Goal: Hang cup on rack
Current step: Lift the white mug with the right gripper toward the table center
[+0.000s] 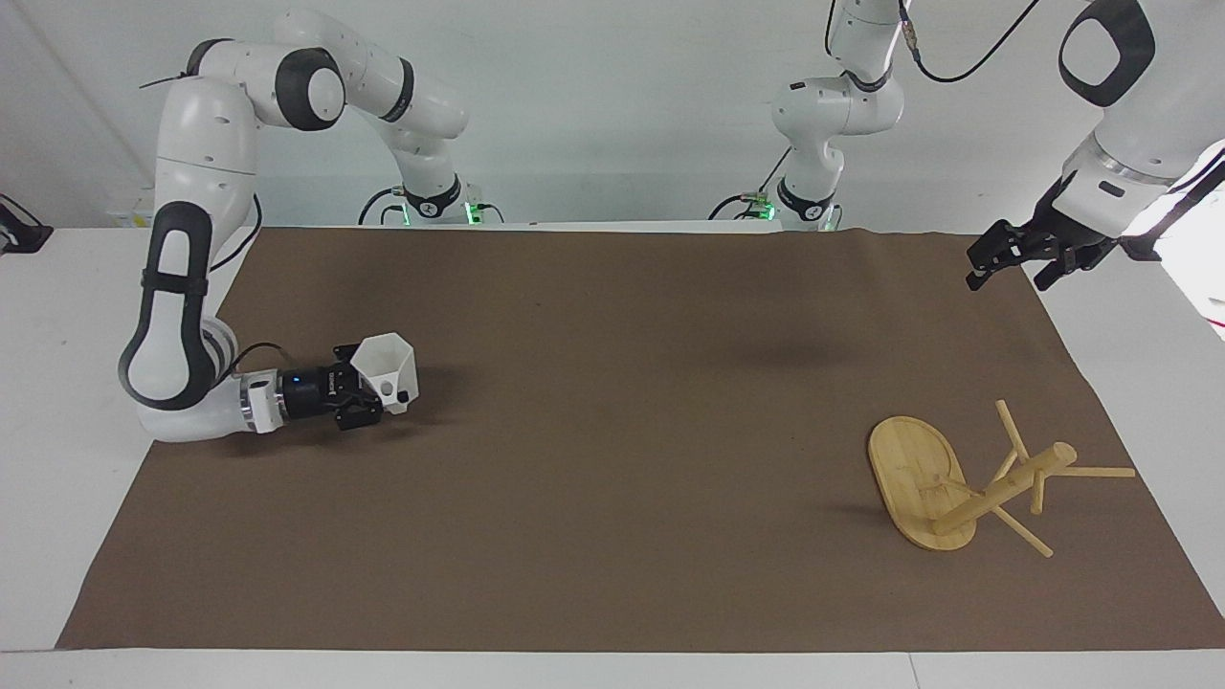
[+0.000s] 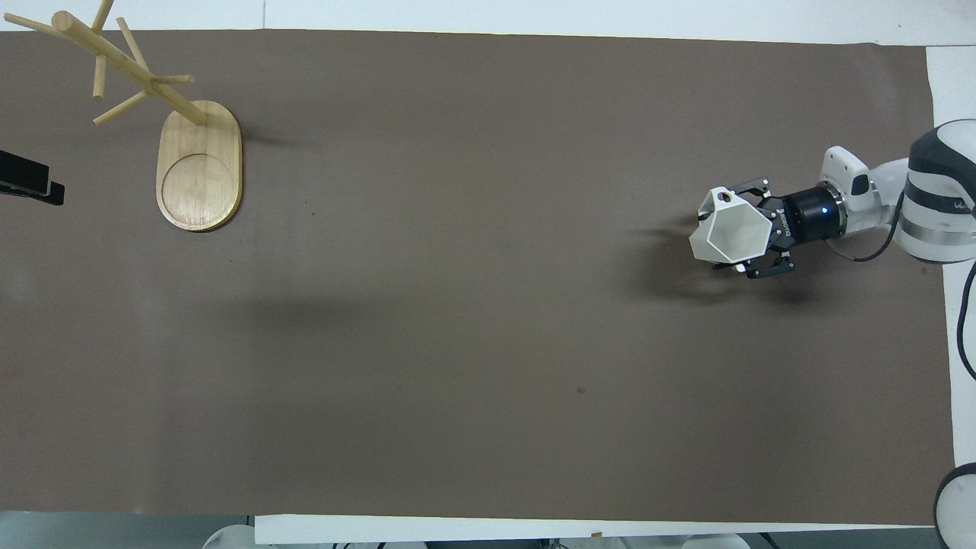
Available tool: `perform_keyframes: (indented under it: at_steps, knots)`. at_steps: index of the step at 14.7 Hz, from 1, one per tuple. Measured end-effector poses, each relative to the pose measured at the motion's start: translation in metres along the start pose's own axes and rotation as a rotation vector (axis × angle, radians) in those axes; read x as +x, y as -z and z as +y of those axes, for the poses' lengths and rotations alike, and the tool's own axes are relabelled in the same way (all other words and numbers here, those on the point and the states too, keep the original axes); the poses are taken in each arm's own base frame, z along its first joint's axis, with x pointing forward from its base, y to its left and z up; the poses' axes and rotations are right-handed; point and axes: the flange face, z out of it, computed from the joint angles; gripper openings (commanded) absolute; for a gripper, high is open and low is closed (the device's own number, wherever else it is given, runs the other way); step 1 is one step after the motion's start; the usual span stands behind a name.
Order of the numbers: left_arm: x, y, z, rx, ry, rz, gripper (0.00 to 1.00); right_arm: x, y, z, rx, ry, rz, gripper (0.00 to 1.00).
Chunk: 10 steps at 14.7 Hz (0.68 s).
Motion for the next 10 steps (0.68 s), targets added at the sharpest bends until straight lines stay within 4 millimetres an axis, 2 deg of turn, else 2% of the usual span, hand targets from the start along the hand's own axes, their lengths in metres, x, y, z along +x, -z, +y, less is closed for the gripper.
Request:
perform_keyframes:
  at_steps: [2,3,7,10]
  knots:
    - [0.000,0.000,0.000,0.000,0.000,0.000,1.00,0.039,-0.056,0.021,-0.026,-0.013,0.000,0.36]
    - [0.000,0.000,0.000,0.000,0.000,0.000,1.00,0.049,-0.084,0.029,-0.038,-0.022,0.003,0.36]
    - [0.000,0.000,0.000,0.000,0.000,0.000,1.00,0.057,-0.183,0.057,-0.131,-0.072,0.035,0.36]
    - [-0.005,-0.002,0.010,-0.002,-0.009,-0.037,1.00,0.067,-0.270,0.070,-0.222,-0.124,0.048,0.36]
